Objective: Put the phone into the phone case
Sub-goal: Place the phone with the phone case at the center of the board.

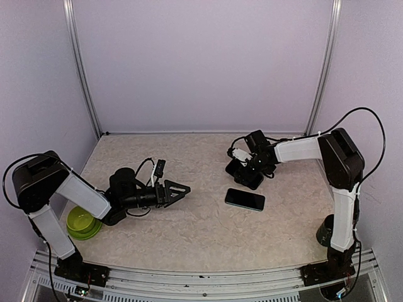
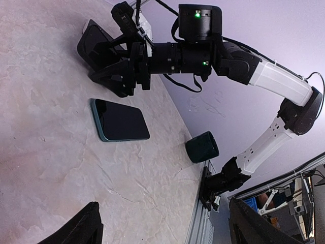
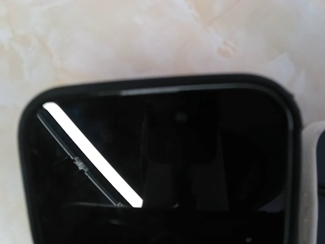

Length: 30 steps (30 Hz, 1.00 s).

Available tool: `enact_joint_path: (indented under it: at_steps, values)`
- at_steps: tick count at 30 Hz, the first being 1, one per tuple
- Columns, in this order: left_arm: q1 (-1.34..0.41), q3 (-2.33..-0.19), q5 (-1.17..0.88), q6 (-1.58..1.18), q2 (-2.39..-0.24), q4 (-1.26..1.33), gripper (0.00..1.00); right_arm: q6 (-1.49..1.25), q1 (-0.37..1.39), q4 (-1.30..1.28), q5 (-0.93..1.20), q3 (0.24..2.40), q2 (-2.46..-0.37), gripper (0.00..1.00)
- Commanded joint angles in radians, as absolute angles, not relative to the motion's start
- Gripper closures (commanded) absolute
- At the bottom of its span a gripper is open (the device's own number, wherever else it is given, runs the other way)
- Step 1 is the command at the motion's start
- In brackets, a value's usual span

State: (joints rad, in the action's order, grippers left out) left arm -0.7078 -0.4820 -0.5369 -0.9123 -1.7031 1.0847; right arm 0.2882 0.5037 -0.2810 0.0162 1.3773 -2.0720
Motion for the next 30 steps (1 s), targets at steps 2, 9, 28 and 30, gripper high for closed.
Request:
enact_joint_path:
  at_steps: [2,9,28,30]
  values:
    - [-0.704,-0.484,-0.527,-0.910,-1.710,1.115,0.16,0.307,0.488,-0.384,-0.002,1.348,-2.093,0.30]
    - [-0.704,-0.485,-0.523,-0.908,-1.702,1.108,0.17,0.305,0.485,-0.387,-0.004,1.348,-2.094,0.25]
    - [-0.703,-0.498,-0.522,-0.902,-1.697,1.088,0.16,0.300,0.468,-0.403,-0.002,1.360,-2.104,0.18]
    - [-0.703,-0.499,-0.522,-0.901,-1.695,1.086,0.16,0.301,0.466,-0.403,-0.002,1.359,-2.105,0.18]
